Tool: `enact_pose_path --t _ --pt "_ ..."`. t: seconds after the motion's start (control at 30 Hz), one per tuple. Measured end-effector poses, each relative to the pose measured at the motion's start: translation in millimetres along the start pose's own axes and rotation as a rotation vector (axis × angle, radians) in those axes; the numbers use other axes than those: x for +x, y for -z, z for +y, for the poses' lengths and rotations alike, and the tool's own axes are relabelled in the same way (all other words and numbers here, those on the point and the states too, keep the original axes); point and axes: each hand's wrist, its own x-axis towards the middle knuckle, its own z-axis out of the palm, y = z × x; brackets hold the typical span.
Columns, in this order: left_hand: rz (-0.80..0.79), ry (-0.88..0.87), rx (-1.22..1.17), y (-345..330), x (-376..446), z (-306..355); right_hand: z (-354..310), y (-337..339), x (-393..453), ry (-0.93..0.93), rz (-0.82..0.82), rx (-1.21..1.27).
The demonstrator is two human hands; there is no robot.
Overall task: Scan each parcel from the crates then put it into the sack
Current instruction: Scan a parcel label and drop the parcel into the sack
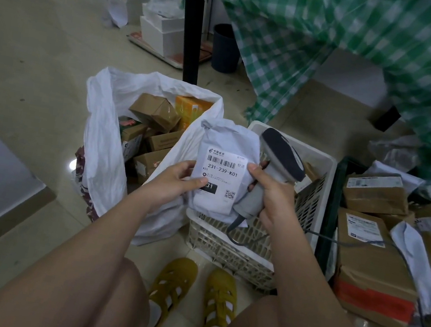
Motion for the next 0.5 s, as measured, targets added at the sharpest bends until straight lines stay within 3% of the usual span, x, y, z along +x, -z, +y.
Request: enact_pose_path --t 0.17,0.33,0.5 --pt "-0.018 0.016 0.007 0 3 -4 -1 4 4 0.038 0.024 -0.080" --pt "0.248 0.057 0.013 10 14 -13 -8 1 -8 0.196 0.112 -0.303" --pt "0.371 0.127 -0.108 18 14 -18 4 2 -31 0.085 -0.180 -0.545"
